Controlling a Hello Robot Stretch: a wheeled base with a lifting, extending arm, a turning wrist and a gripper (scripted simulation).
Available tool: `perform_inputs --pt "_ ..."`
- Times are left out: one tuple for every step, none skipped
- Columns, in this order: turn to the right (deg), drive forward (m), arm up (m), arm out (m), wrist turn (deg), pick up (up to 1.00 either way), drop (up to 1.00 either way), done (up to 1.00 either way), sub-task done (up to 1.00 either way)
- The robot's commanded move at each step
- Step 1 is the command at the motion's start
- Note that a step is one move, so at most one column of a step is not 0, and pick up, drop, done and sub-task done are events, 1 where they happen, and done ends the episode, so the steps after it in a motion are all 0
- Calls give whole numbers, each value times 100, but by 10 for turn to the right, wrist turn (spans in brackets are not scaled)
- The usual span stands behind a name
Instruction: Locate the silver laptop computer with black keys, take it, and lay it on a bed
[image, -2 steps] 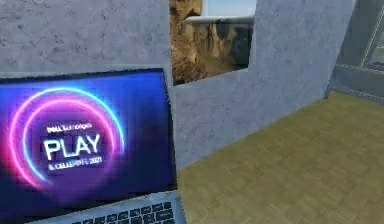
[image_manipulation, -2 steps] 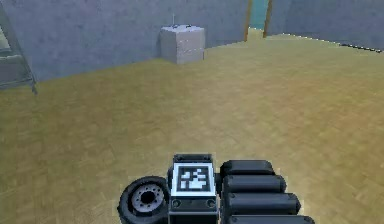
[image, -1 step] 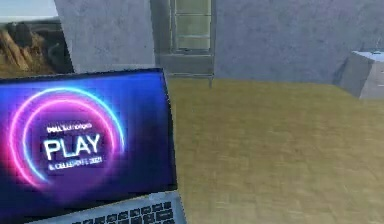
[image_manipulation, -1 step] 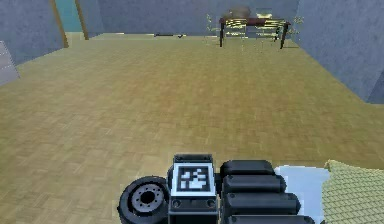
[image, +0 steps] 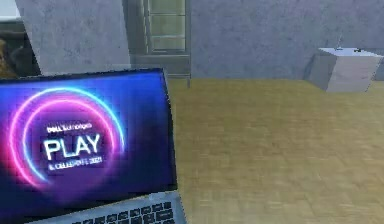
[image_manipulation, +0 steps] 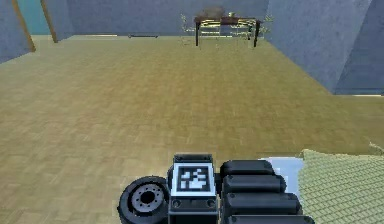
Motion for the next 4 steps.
perform_inputs --pt "0 30 0 0 0 0 0 0 0" --pt "-450 0 0 0 0 0 0 0 0" --pt "-210 0 0 0 0 0 0 0 0" --pt "0 10 0 0 0 0 0 0 0"
